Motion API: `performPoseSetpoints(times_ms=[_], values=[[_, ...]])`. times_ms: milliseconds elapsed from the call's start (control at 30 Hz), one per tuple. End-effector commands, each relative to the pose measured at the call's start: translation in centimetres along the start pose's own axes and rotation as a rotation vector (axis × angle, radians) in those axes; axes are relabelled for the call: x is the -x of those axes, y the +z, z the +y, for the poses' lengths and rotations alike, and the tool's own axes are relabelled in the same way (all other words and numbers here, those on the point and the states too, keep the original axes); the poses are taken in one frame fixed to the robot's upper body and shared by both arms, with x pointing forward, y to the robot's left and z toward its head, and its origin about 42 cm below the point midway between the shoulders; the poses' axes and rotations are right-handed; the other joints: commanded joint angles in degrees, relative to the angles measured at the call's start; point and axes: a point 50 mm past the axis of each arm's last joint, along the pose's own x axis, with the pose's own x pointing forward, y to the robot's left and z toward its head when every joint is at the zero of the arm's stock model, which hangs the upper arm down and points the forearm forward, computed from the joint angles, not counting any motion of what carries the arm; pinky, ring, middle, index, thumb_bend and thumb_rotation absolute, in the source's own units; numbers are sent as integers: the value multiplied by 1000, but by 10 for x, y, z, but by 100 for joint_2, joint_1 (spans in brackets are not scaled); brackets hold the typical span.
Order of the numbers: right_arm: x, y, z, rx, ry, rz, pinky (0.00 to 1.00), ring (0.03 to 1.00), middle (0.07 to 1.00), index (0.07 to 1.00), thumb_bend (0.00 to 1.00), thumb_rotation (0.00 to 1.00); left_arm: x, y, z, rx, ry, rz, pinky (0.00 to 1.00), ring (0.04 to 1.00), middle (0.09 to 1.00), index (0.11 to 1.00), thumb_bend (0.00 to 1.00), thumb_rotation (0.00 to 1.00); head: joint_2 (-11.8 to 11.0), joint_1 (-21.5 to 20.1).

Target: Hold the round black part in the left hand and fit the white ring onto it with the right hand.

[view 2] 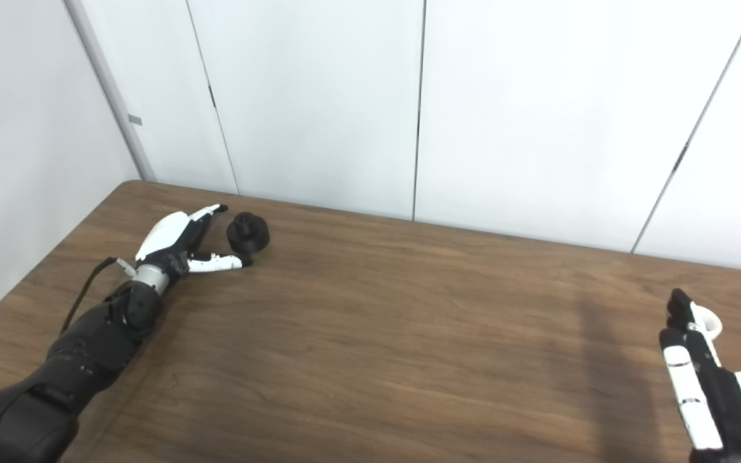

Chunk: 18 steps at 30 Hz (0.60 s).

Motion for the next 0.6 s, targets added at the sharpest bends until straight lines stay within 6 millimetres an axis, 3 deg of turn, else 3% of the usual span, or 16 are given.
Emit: performPoseSetpoints(times_ms=[0, 567], values=[[0, 16, -7, 21, -12, -67, 1000, 1000, 1000, 1000, 42, 964, -7, 0, 12, -31, -17, -2, 971, 943, 944, 924, 1000, 583, 19, -8], [2, 20, -3, 9, -22, -56, 1000, 1000, 1000, 1000, 47, 998, -10, 1, 25, -181, -69, -40, 1000, 968, 945, 880, 1000, 546, 135, -84]])
